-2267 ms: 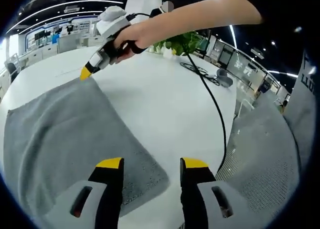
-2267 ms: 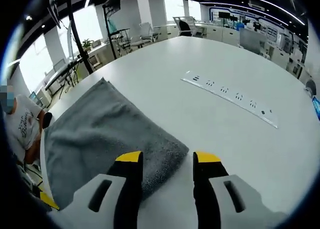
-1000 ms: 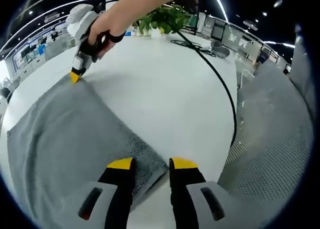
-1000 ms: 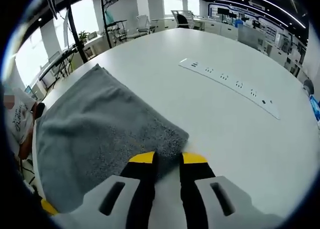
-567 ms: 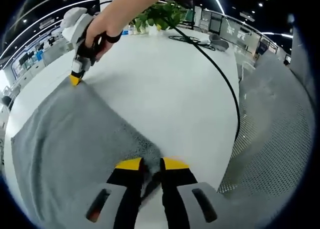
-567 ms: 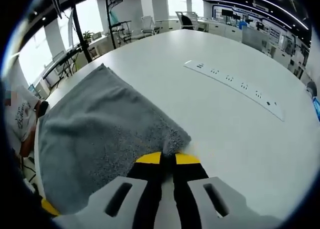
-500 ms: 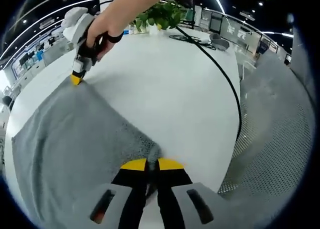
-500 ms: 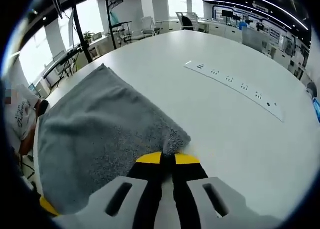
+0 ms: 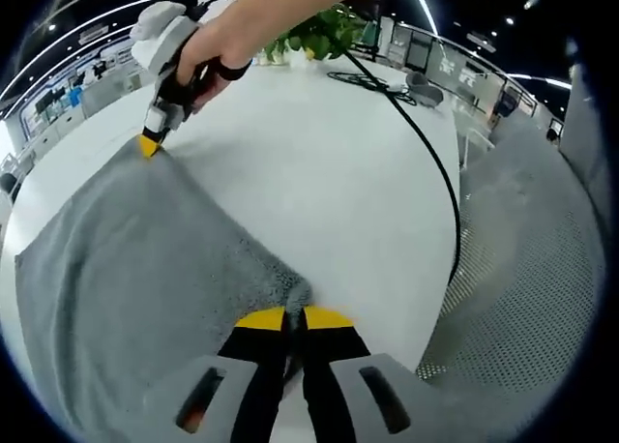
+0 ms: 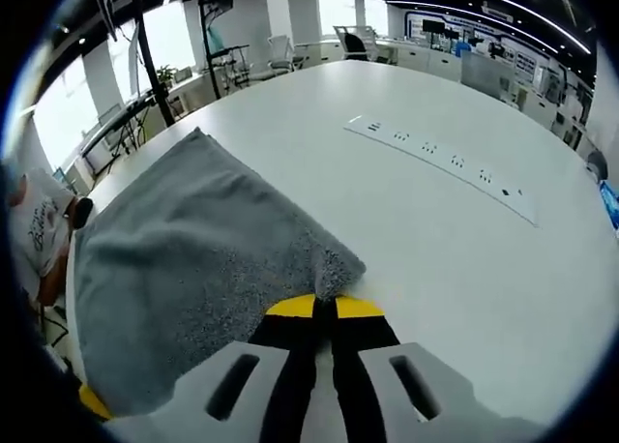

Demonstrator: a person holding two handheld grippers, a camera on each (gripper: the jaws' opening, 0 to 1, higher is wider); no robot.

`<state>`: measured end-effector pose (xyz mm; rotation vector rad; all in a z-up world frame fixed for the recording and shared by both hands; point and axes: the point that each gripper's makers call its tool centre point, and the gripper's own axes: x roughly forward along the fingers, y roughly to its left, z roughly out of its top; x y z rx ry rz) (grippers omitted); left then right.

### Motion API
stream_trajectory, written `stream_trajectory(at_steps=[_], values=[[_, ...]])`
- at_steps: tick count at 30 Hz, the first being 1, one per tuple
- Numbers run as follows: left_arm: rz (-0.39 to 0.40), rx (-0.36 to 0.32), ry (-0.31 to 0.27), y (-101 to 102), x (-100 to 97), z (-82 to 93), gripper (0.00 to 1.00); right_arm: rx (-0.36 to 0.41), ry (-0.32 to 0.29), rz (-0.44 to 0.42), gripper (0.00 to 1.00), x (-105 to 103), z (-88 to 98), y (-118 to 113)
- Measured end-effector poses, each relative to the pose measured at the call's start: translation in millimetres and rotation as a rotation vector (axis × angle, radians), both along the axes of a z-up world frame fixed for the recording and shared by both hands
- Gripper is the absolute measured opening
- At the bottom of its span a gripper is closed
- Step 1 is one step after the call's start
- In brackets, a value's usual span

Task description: Fold the towel on the table until its edges align and the towel forms a compact rectangular stack.

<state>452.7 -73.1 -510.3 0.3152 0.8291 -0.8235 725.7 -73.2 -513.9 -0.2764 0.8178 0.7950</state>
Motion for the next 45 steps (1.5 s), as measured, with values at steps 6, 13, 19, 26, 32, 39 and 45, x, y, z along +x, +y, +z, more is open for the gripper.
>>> stream_trajectory(at_steps=[6,13,19,26,32,39,45], values=[[-0.037,-0.058,0.009,-29,3.7,3.1,0.04,-0.013,-0.006,-0.023,0.01,4,4.1,-22],[-0.046,-0.256,0.071,-77,10.5,20.6,0.05,-0.001,-0.004,-0.086,0.01,4,12.5,-60],[-0.110,-0.257,0.072,-102,12.0,23.6,0.04,-0.009,-0.008,-0.124,0.01,7,13.1,-96],[-0.177,-0.253,0.075,-139,3.0,21.8,0.05,-0.024,-0.003,-0.161,0.01,4,14.9,-137],[-0.236,-0.246,0.075,-170,0.7,21.9,0.05,-0.039,-0.012,-0.177,0.01,5,19.4,-170],[-0.250,-0.269,0.073,-205,3.2,29.0,0.05,-0.065,-0.019,-0.189,0.02,6,27.2,-196],[-0.232,-0.265,0.068,-219,5.1,27.1,0.05,-0.056,0.001,-0.206,0.02,9,26.8,-208]])
